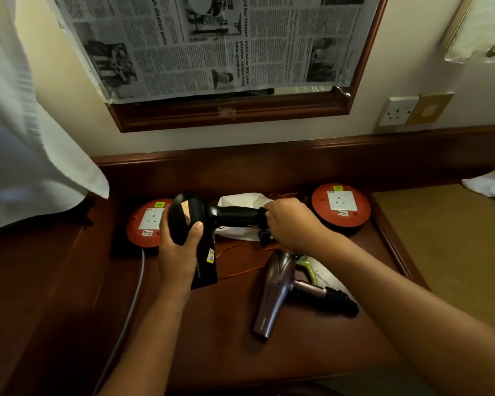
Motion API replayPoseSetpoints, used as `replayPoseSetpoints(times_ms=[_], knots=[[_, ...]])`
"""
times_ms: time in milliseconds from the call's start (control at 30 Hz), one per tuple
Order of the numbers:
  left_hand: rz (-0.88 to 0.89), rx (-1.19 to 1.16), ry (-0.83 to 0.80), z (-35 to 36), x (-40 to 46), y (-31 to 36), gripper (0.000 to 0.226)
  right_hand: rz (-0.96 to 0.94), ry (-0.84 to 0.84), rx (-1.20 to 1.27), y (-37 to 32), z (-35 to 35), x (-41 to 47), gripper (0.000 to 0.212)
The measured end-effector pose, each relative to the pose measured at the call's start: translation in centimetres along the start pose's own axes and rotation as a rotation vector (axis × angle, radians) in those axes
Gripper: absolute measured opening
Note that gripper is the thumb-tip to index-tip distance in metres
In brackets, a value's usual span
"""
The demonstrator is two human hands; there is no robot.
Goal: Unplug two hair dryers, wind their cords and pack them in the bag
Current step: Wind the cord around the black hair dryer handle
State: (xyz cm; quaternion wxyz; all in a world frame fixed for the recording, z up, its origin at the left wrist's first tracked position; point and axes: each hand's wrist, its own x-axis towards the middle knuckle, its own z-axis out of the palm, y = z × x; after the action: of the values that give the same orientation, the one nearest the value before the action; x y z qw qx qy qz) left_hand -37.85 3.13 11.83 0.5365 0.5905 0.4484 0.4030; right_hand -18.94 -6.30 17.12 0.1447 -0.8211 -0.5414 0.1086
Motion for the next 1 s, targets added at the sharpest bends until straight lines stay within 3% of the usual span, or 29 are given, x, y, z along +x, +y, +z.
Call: replayPoseSetpoints(times_ms=[200, 333, 433, 567, 800, 1000], knots=[[-0.005, -0.109, 0.102, 0.6, -0.2, -0.1, 0.06, 0.095, 0.132, 0.382, -0.9, 2.8, -1.7, 0.04], [-0.067, -0.189, 0.112, 0.9, -0.5, -0.2, 0.058, 0.21, 0.184, 0.855, -0.8, 4.6, -2.5, 0.005], [-0.09, -0.204, 0.103, 1.3, -0.8, -0.3, 0.056, 0.255, 0.099, 1.008, -0.3, 5.9, -2.9, 0.025], [-0.138, -0.207, 0.103, 1.6, -1.2, -0.6, 0.055, 0.258, 0.0, 1.108, 0.5, 6.5, -3.0, 0.039], [-0.002, -0.149, 0.123, 2.3, -1.4, 0.3, 0.061, 0.147, 0.134, 1.046, 0.0, 7.0, -2.6, 0.037], [-0.089, -0.242, 0.126, 2.0, -0.8, -0.1, 0.059, 0.111, 0.032, 1.102, 0.5, 7.5, -2.5, 0.026]])
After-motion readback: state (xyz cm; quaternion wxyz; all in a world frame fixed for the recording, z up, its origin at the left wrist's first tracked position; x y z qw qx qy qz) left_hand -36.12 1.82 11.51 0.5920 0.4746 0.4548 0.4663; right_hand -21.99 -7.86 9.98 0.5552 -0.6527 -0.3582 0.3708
